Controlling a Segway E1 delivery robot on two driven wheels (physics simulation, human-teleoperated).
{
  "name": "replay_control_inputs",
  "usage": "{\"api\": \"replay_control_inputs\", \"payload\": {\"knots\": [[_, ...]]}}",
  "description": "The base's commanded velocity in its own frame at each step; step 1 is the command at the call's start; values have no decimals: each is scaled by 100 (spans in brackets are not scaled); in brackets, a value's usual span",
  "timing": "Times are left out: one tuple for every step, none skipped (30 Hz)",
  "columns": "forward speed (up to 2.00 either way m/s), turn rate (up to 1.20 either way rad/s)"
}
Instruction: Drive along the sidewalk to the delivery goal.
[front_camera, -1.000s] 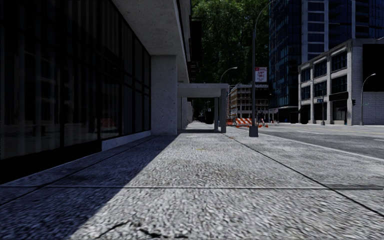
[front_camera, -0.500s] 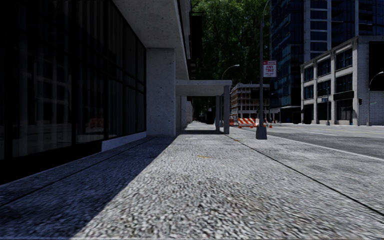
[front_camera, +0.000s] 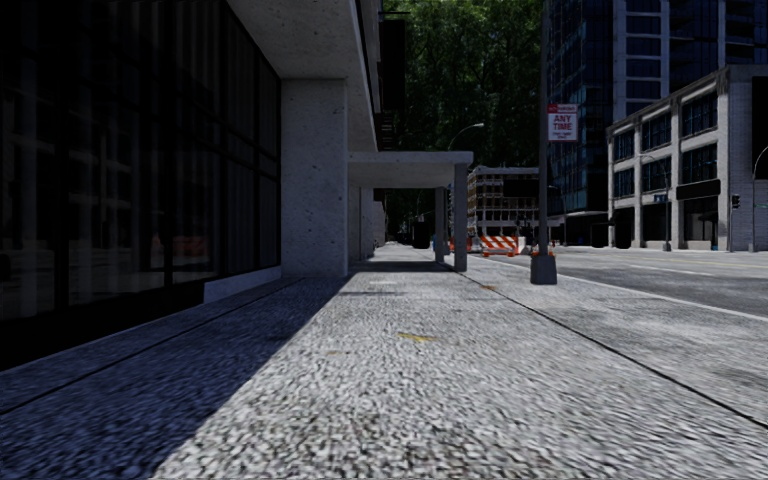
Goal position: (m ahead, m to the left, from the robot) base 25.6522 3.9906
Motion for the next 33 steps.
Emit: {"api": "replay_control_inputs", "payload": {"knots": [[200, 0], [200, 0], [200, 0], [200, 0], [200, 0], [200, 0], [200, 0], [200, 0], [200, 0], [200, 0], [200, 0], [199, 0], [195, 0], [195, 0], [194, 0], [193, 0], [197, 0], [197, 0], [200, 0], [200, 0], [200, 0], [200, 0], [200, 0], [200, 0], [200, 0], [200, 0], [198, 0], [195, 0], [193, 0], [193, 0], [193, 0], [193, 0], [197, 0]]}}
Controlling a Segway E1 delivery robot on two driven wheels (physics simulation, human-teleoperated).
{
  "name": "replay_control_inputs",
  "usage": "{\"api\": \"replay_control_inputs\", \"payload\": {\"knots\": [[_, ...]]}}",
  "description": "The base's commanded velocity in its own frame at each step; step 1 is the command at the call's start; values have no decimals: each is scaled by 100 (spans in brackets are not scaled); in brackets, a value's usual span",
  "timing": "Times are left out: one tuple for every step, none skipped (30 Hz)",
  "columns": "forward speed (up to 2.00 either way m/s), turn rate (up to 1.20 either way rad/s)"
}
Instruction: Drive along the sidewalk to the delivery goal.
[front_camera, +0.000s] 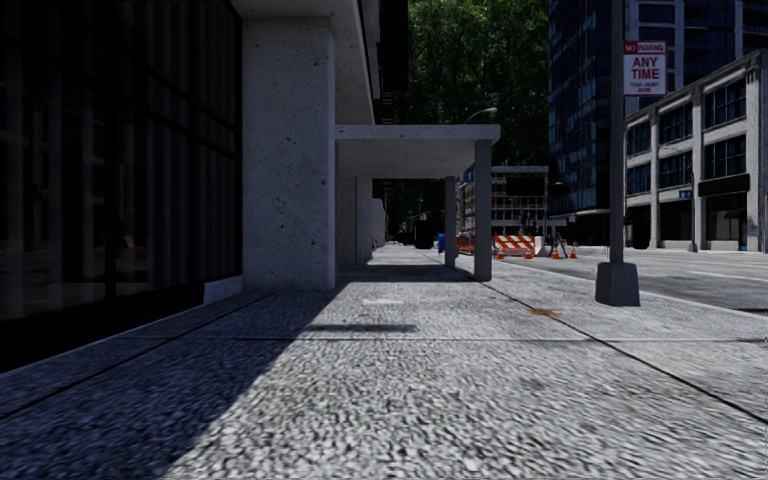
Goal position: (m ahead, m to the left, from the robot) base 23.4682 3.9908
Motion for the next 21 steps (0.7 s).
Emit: {"api": "replay_control_inputs", "payload": {"knots": [[197, 0], [200, 0], [200, 0], [200, 0], [200, 0], [200, 0], [200, 0], [200, 0], [200, 0], [200, 0], [200, 0], [200, 0], [200, 0], [200, 0], [200, 0], [200, 0], [200, 0], [200, 0], [200, 0], [200, 0], [200, 0]]}}
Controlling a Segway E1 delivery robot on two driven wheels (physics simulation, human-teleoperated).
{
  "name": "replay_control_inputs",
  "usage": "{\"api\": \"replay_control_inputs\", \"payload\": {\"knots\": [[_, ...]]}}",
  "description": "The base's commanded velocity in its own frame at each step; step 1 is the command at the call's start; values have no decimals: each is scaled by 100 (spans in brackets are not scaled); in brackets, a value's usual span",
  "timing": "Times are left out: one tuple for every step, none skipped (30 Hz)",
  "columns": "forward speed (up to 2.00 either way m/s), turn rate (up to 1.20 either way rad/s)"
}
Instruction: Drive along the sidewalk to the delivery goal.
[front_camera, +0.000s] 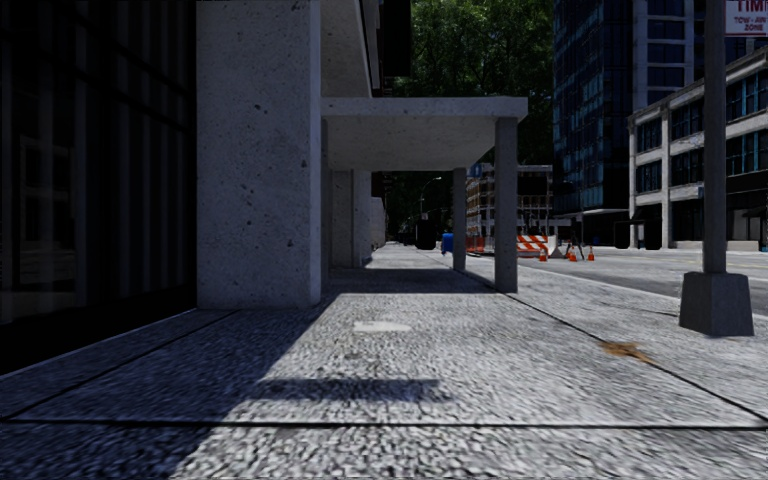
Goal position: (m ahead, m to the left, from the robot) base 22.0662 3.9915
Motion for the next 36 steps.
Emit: {"api": "replay_control_inputs", "payload": {"knots": [[200, 0], [200, 0], [200, 0], [200, 0], [200, 0], [200, 0], [200, 0], [200, 0], [200, 0], [200, 0], [200, 0], [200, 0], [200, 0], [200, 0], [200, 0], [200, 0], [200, 0], [200, 0], [200, 0], [200, 0], [200, 0], [200, 0], [200, 0], [200, 0], [200, 0], [200, 0], [200, 0], [200, 0], [200, 0], [200, 0], [200, 0], [200, 0], [200, 0], [200, 0], [200, 0], [200, 0]]}}
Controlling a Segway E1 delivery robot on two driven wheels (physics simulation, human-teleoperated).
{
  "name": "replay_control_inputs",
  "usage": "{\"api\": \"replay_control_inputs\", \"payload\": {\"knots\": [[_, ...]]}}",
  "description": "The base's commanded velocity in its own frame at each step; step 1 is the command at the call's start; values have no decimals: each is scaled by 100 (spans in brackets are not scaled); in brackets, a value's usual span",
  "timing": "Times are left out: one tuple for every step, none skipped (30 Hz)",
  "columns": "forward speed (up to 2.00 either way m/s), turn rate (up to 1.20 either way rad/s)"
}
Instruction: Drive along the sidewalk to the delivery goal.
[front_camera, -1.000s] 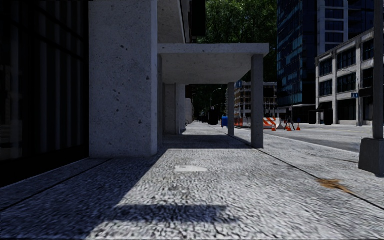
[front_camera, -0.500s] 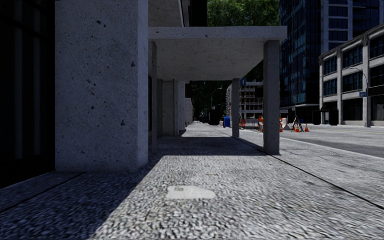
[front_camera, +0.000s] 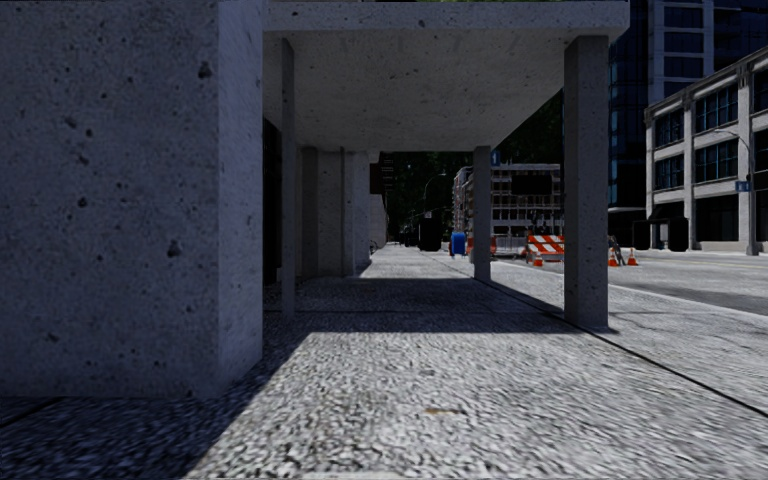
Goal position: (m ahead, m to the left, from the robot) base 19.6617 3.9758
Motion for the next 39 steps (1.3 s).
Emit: {"api": "replay_control_inputs", "payload": {"knots": [[200, 0], [200, 0], [200, 0], [200, 0], [200, 0], [200, 0], [200, 0], [200, 0], [200, 0], [200, 0], [200, 0], [200, 0], [200, 0], [200, 0], [200, 0], [200, 0], [200, 0], [200, 0], [200, 0], [200, 0], [200, 0], [200, 0], [200, 0], [196, 0], [183, 0], [183, 0], [180, 0], [179, 0], [179, 0], [179, 0], [179, 0], [179, 0], [179, 0], [185, 0], [185, 0], [188, 0], [189, 0], [189, 0], [189, 0]]}}
